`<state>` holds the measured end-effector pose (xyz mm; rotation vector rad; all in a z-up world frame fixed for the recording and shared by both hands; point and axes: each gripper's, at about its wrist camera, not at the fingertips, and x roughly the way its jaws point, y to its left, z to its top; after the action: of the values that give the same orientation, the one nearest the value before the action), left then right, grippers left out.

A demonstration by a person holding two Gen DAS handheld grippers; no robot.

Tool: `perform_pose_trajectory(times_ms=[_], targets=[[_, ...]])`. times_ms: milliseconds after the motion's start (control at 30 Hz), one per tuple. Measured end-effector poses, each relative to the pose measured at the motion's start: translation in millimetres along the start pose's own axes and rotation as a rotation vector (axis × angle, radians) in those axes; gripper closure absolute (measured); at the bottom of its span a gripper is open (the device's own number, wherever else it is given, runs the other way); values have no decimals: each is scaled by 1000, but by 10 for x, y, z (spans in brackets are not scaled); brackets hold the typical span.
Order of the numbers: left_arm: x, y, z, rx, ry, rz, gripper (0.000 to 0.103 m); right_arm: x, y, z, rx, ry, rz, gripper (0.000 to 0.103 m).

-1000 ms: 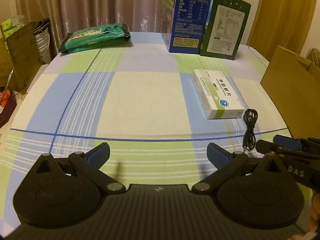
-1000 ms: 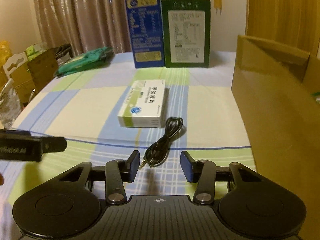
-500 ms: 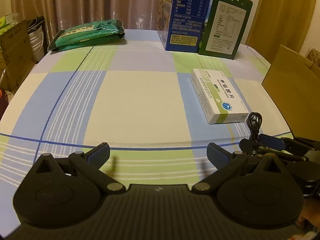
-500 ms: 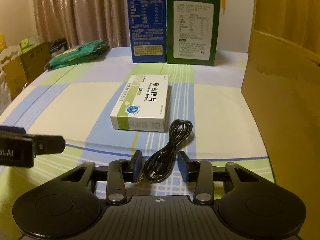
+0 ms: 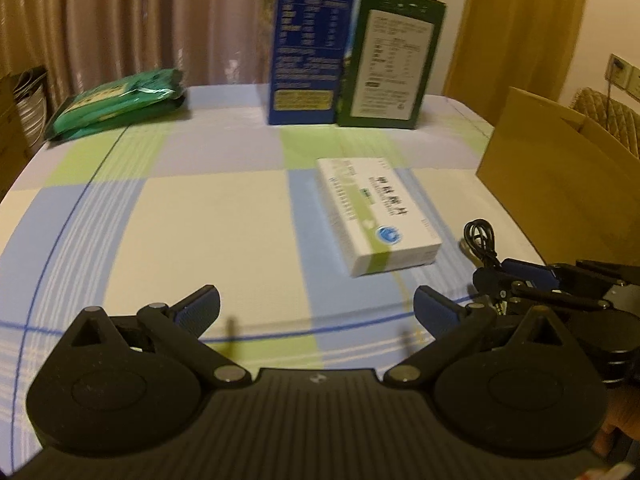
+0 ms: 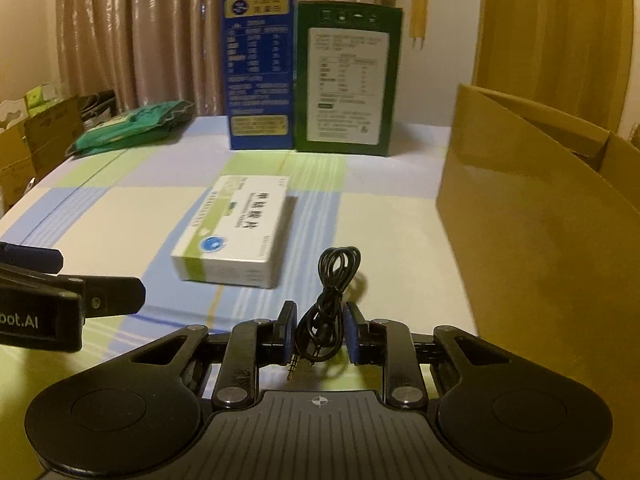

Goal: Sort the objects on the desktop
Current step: 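Close the right tool on the coiled black cable, then grasp the white medicine box with the left tool while the right tool holds the cable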

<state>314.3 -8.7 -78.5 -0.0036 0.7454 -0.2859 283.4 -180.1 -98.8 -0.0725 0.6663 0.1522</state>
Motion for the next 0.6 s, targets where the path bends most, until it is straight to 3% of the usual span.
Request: perform_pose_trajectory(times_ms=[267,367,600], targets=[[286,-258,225,28,-36,-56,2,75,-154,-16,15,15,-8,81],[432,-364,285,37,-11,-90,9,88,-174,-3,2,11,1,81],[713,-452,306,40,41,-80,17,104,-207,-26,-10,4,3,81]])
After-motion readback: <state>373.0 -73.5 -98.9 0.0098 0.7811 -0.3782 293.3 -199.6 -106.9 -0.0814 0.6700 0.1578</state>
